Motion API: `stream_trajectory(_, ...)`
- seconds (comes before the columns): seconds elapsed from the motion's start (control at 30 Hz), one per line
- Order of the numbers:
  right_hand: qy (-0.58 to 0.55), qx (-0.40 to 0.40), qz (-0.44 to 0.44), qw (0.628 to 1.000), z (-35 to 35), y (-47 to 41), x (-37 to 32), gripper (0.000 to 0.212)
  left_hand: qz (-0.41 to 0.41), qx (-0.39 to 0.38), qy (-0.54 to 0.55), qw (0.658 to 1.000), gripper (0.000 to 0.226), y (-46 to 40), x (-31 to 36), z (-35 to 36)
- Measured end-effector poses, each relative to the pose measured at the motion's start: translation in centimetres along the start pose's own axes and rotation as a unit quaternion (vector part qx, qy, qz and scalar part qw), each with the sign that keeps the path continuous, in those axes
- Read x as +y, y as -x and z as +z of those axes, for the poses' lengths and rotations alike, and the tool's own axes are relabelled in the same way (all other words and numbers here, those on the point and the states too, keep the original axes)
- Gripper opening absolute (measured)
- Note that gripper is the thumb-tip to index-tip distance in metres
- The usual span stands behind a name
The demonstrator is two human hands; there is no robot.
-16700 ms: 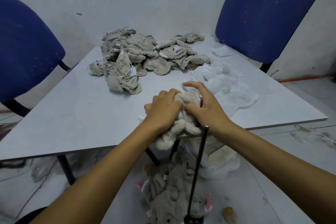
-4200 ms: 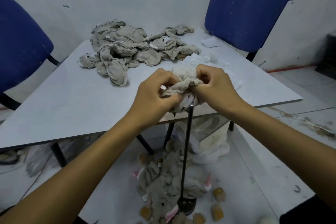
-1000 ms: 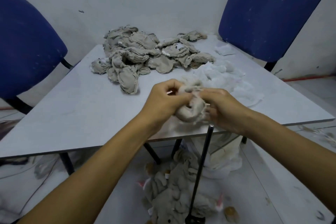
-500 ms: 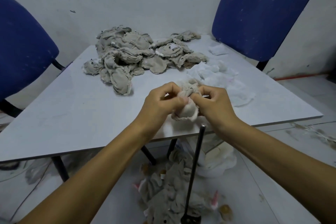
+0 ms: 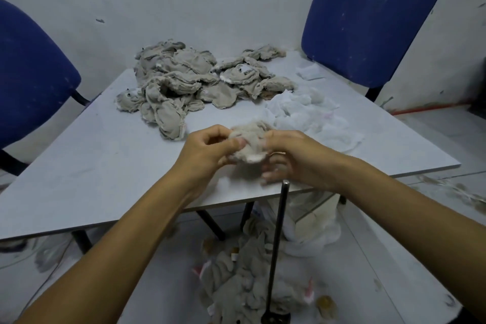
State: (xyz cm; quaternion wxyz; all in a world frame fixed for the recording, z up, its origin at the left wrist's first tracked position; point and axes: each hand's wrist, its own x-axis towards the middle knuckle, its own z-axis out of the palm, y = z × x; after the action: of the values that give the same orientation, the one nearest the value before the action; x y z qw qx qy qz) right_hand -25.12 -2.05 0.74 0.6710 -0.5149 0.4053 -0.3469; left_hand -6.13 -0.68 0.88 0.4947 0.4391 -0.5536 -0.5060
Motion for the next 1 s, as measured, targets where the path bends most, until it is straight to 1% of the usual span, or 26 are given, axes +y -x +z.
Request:
stream_trajectory(0.03,0.024,-0.029,-0.003,0.999,-0.2,0.3,0.1,0.023,-0.006,0.007,0.017,1.000,0.017,-0.1,0.0,-0.3)
stream_trajectory(0.07,0.073,-0.025,-0.026,0.997,-0.3,0.4,0.3,0.033,-0.013,0.011,0.023,1.000,0.020,-0.2,-0.1,-0.2)
stream_trajectory(0.1,0.128,0.006,-0.059,0.990,-0.1,0.5,0.6,0.038,-0.020,0.018,0.023,0.999,0.022,-0.3,-0.2,0.1)
stream_trajectory(0.17,0.216,0.087,-0.130,0.964,0.3,0.7,1.1,0.032,-0.031,0.053,0.021,0.998,0.027,-0.3,-0.7,1.3)
stream_trajectory(0.23,0.260,0.152,-0.169,0.938,0.5,0.5,1.6,0.027,-0.029,0.096,-0.004,0.995,0.028,-0.5,-1.2,2.3)
stream_trajectory(0.27,0.262,0.173,-0.175,0.933,0.4,0.3,1.8,0.027,-0.022,0.104,-0.019,0.994,0.028,-0.5,-1.3,2.6)
stream_trajectory(0.33,0.231,0.195,-0.169,0.938,0.2,0.0,2.2,0.029,-0.020,0.088,-0.022,0.996,0.024,-0.3,-1.5,2.7)
stream_trajectory(0.4,0.191,0.208,-0.159,0.946,0.4,0.0,2.6,0.030,-0.006,0.052,-0.025,0.998,0.010,0.4,-1.2,2.7)
stream_trajectory(0.43,0.178,0.218,-0.155,0.947,0.4,0.0,2.7,0.028,0.017,0.037,-0.050,0.998,0.006,0.8,-1.1,2.7)
stream_trajectory(0.5,0.154,0.251,-0.152,0.943,0.3,-0.2,2.7,0.019,0.058,0.008,-0.108,0.992,0.016,1.4,-1.0,2.9)
stream_trajectory(0.6,0.134,0.290,-0.142,0.937,0.1,-0.5,2.5,0.022,0.078,-0.014,-0.153,0.985,0.015,1.8,-0.8,3.2)
stream_trajectory(0.67,0.135,0.284,-0.126,0.941,0.2,-0.7,2.2,0.022,0.076,-0.009,-0.171,0.982,0.013,1.6,-0.6,2.9)
stream_trajectory(0.7,0.126,0.267,-0.117,0.948,0.3,-0.8,2.1,0.020,0.073,0.001,-0.170,0.983,0.012,1.5,-0.6,2.7)
stream_trajectory(0.73,0.106,0.235,-0.107,0.960,0.4,-0.7,1.9,0.020,0.062,0.016,-0.154,0.986,0.010,1.3,-0.6,2.4)
stream_trajectory(0.8,0.071,0.137,-0.089,0.984,0.5,-0.5,1.7,0.017,0.015,0.053,-0.073,0.996,0.012,1.0,-0.6,1.8)
stream_trajectory(0.83,0.085,0.097,-0.087,0.988,0.6,-0.3,1.7,0.016,-0.008,0.072,-0.032,0.997,0.015,0.8,-0.6,1.5)
stream_trajectory(0.87,0.125,0.082,-0.088,0.985,0.8,0.0,1.9,0.022,-0.022,0.092,-0.017,0.995,0.018,0.6,-0.7,1.3)
stream_trajectory(0.9,0.172,0.089,-0.093,0.977,1.0,0.2,2.1,0.033,-0.031,0.110,-0.027,0.993,0.018,0.5,-0.8,1.3)
stream_trajectory(0.93,0.212,0.113,-0.109,0.965,1.2,0.3,2.3,0.040,-0.038,0.122,-0.044,0.991,0.016,0.4,-0.9,1.5)
stream_trajectory(0.97,0.232,0.138,-0.128,0.954,1.5,0.3,2.6,0.041,-0.045,0.133,-0.060,0.988,0.011,0.4,-1.0,1.7)
stream_trajectory(1.0,0.234,0.157,-0.145,0.948,1.7,0.2,2.7,0.038,-0.051,0.146,-0.070,0.985,0.009,0.4,-1.1,2.1)
